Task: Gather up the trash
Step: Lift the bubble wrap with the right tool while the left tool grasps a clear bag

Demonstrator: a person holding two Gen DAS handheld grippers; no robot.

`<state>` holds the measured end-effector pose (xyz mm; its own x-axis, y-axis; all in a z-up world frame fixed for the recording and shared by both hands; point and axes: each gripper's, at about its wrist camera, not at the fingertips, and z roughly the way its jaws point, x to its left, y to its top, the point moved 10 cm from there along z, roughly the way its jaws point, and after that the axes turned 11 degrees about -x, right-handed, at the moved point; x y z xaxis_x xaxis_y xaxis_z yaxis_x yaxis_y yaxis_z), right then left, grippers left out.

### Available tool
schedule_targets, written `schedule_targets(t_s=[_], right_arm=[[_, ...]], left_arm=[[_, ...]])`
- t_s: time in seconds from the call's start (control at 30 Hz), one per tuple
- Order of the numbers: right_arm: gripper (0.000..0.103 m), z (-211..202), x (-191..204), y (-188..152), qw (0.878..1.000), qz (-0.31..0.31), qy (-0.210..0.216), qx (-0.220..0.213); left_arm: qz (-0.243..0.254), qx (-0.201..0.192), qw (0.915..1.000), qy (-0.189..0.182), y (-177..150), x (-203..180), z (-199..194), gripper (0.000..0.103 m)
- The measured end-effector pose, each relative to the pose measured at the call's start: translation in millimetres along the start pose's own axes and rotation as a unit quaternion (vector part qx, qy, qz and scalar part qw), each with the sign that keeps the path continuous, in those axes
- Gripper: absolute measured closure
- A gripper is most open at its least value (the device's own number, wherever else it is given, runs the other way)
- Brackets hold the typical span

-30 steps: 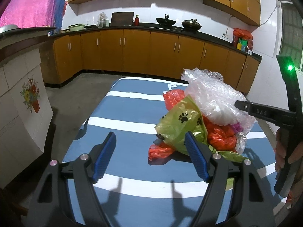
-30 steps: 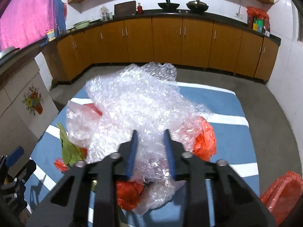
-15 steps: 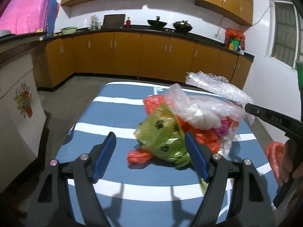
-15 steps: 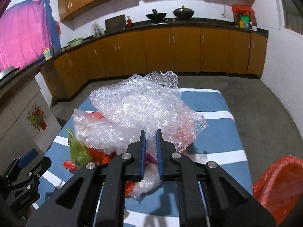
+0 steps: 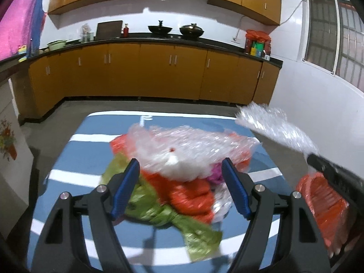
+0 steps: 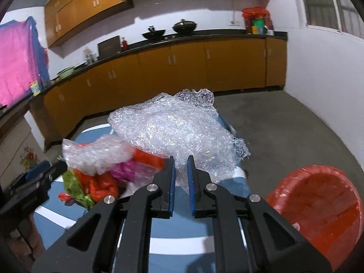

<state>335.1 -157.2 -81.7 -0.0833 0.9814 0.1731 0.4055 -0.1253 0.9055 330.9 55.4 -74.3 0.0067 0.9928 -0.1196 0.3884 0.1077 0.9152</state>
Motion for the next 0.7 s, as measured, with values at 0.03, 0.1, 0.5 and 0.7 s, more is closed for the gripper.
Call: schedule_targets(t_s=[0.03, 0.1, 0.5, 0.7], right_arm=[[0.092, -1, -4, -1, 1.000, 0.002, -0.003, 0.000], [0.092, -2, -13, -3, 1.000, 0.006, -0.009, 0.002], [0.092, -7, -32, -14, 1.000, 0.007, -0.014, 0.006], [0.092, -9, -34, -16, 1.000, 0.009, -0.013, 0.009]], left_arm=[[0.000, 0.002, 1.0000, -0.001, 1, -3, 3, 0.035], [-0.002, 0.013, 0.9999, -0.005, 2, -10, 15, 0.037], [-0.015, 0.075, 0.9967, -0.026, -14, -24, 62, 0.085], [-0.016, 0.052, 0.9972, -0.050, -9, -25, 55, 0.101]])
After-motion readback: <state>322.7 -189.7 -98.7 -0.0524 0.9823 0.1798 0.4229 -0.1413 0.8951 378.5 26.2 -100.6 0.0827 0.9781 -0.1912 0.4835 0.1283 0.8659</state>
